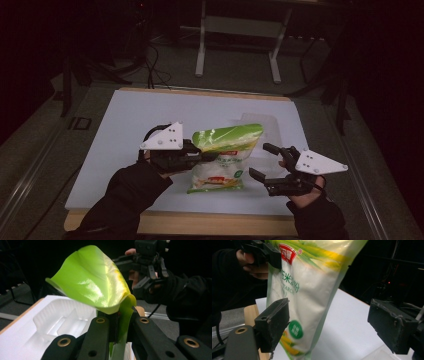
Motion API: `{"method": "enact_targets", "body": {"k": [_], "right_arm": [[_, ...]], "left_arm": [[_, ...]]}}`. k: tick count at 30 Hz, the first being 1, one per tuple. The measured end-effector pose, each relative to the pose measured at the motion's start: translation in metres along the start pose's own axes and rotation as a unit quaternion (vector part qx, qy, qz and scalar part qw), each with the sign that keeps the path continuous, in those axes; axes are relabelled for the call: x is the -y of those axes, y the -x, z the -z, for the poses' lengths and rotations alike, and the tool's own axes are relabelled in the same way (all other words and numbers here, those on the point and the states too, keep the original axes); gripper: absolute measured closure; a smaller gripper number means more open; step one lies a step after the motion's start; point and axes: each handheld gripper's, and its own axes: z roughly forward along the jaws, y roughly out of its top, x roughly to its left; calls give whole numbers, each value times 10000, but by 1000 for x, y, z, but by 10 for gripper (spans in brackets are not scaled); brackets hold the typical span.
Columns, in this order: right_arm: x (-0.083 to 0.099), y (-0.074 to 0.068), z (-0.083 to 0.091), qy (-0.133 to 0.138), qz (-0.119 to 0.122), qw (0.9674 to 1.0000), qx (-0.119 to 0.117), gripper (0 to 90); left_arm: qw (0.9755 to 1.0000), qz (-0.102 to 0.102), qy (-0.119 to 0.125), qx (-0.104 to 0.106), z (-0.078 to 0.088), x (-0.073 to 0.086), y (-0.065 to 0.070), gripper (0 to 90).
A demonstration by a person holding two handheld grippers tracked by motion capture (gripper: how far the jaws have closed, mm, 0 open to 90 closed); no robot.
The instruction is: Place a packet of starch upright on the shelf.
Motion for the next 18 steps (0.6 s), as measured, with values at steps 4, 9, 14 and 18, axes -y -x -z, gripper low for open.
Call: {"method": "enact_targets", "body": {"k": [4,9,14,18], "right_arm": [[0,3,-4,7,-122,9998,-149,172],[-2,2,-7,-23,-52,9996,-287,200],[-1,1,-12,-85,-37,9990,-436,253],[-2,-1,-14,-162,157,9975,-663,366]], "left_arm": [[9999,-83,58,93,-7,-1,3,874],[9996,-136,25,226,-16,-2,5,874],[9994,-113,19,321,-25,-1,6,873],[9996,-110,40,275,-31,-2,6,874]]}}
